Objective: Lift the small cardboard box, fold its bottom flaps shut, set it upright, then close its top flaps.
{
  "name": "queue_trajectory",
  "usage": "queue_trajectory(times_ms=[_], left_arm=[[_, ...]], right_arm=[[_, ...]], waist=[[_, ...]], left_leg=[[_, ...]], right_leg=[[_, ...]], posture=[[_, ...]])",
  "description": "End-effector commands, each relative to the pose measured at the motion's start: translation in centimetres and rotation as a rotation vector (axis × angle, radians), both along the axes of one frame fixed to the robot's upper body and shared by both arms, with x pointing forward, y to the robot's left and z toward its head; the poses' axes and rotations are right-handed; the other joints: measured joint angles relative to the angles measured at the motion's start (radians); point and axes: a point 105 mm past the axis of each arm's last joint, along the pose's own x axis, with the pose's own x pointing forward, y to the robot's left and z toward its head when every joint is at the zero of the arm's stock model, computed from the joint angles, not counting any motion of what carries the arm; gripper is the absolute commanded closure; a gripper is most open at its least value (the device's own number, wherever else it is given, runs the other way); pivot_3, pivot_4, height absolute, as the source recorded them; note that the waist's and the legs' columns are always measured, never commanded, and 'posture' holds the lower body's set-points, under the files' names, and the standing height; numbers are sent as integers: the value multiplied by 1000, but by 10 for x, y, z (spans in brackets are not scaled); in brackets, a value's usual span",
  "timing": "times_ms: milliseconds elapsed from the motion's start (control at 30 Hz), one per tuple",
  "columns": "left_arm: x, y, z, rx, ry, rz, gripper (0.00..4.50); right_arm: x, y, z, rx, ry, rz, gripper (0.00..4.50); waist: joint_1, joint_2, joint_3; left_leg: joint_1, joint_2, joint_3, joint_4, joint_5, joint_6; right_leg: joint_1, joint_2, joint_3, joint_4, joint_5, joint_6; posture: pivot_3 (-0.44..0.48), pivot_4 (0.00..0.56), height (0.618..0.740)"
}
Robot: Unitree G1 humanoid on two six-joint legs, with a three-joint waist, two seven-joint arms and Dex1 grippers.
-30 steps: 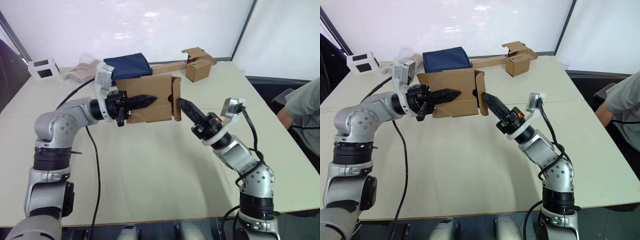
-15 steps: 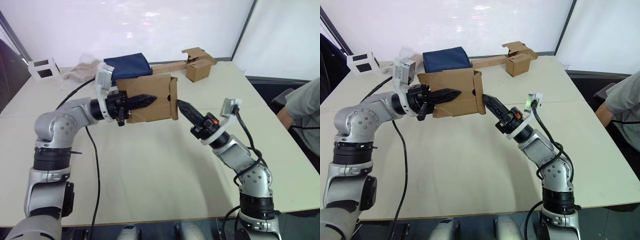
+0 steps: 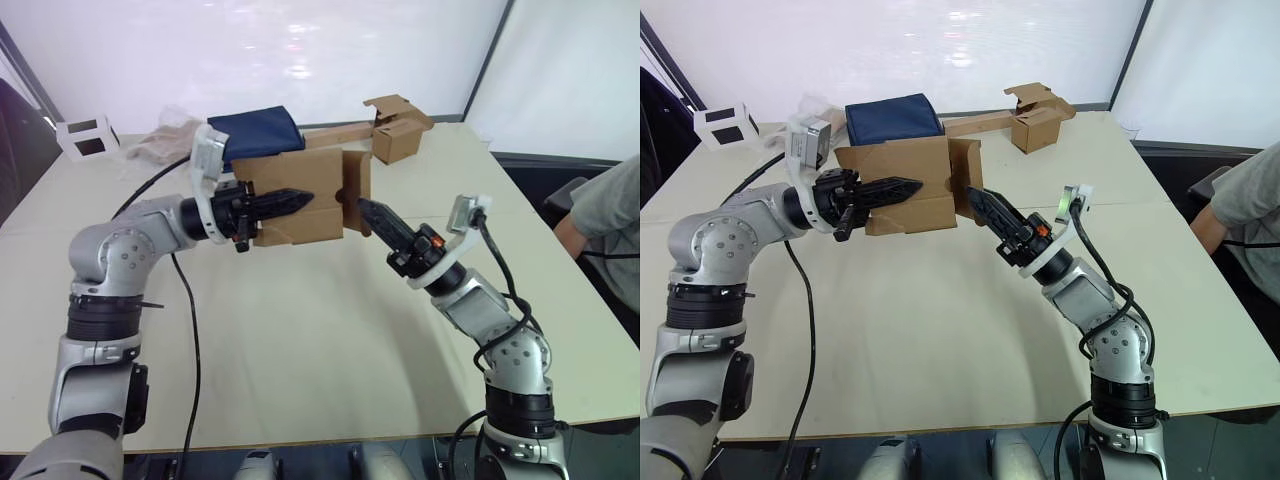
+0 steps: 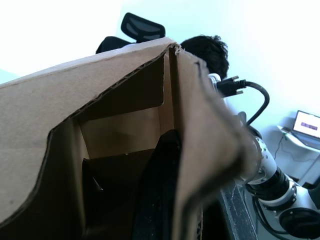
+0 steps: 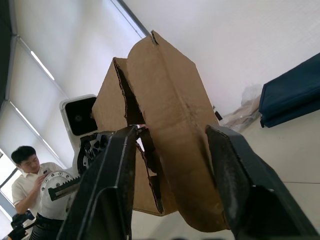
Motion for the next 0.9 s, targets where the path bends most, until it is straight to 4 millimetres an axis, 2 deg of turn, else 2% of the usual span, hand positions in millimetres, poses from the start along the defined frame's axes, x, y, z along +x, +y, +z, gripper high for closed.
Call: queue_trajectory(times_ms=[33,233,333,367,900], left_arm=[[-7,1,16,-26,-64,-18,4500],[-7,1,16,-26,-64,-18,4500],[-7,2,16,-25,-66,-17,4500],[-7,2,16,-25,-66,-17,4500],[-7,2,17,-27,-62,-17,4500]], right_arm=[[-3,-5,12,38,-46,-1,2283],[-4,-7,14,53,-50,8,2283],[-5,-7,15,52,-52,12,3038],[-5,-6,14,43,-52,10,3519],[-2,0,11,-52,-90,-44,3519]], waist=[[0,0,0],[0,0,0],[0,0,0],[0,0,0],[0,0,0]], left_leg=[[0,0,0,0,0,0],[0,0,0,0,0,0],[0,0,0,0,0,0],[0,0,0,0,0,0],[0,0,0,0,0,0]], right_leg=[[0,0,0,0,0,0],[0,0,0,0,0,0],[0,0,0,0,0,0],[0,0,0,0,0,0],[0,0,0,0,0,0]], posture=[[0,150,740],[0,150,740],[0,150,740],[0,150,740],[0,150,740]])
